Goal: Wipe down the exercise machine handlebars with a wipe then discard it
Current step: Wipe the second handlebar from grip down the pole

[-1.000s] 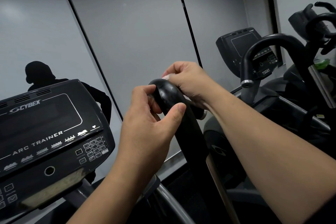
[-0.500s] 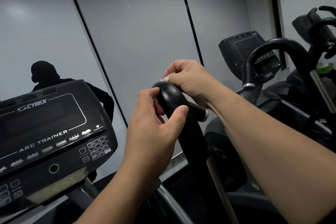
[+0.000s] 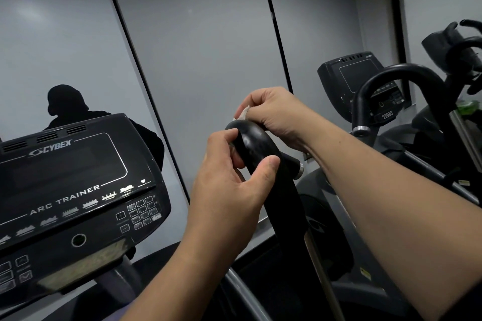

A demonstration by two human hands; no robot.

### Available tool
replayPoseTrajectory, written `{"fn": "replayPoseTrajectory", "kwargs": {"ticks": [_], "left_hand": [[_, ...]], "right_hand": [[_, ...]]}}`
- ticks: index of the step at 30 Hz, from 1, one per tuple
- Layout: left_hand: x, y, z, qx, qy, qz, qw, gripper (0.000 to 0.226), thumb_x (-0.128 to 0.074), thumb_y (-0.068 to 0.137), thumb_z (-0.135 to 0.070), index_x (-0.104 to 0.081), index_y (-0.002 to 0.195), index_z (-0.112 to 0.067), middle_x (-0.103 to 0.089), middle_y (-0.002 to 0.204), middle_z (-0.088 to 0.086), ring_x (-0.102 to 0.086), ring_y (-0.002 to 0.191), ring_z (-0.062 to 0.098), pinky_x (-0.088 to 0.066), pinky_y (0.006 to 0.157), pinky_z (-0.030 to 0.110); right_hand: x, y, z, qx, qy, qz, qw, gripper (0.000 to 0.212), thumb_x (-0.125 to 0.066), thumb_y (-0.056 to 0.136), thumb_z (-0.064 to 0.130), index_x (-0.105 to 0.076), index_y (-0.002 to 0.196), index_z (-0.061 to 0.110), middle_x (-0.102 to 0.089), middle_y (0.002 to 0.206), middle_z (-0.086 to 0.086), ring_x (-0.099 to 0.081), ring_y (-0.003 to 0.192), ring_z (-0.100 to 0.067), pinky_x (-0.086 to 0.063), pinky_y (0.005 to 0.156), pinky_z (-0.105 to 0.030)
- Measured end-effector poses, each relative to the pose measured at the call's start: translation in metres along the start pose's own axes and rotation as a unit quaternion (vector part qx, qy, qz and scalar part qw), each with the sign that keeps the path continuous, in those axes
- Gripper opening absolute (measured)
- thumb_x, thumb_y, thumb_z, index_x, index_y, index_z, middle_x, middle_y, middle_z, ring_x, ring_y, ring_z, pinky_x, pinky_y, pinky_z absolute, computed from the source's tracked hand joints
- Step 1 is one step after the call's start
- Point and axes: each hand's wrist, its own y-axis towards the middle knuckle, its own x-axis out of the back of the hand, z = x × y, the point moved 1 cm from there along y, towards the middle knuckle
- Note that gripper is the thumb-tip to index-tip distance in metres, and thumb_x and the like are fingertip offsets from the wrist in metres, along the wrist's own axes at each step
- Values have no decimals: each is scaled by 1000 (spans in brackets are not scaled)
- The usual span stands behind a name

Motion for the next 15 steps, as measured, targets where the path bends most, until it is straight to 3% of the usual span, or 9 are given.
{"fn": "replayPoseTrajectory", "kwargs": {"ticks": [4,9,15], "left_hand": [[0,0,1,-6,-6,-1,1000,40,-73,82,-45,-52,116,-39,-56,82,-18,-57,78,4,-50,72,29],[1,1,0,-7,1,-1,1000,43,-71,80,-50,-52,116,-38,-54,84,-12,-56,77,9,-53,72,34],[0,0,0,-1,0,-3,1000,42,-71,80,-48,-51,115,-38,-56,86,-9,-58,78,13,-56,73,40]], "right_hand": [[-2,2,-7,-10,9,0,1000,9,-62,88,-3,-71,88,1,-68,81,-16,-62,74,-21,-53,65,-28],[-4,1,-14,-19,47,-6,999,9,-68,89,2,-70,81,8,-67,74,-10,-61,70,-21,-52,67,-32],[1,-8,-23,-47,0,10,999,9,-71,91,8,-65,95,4,-60,64,-1,-53,52,-10,-46,49,-20]]}}
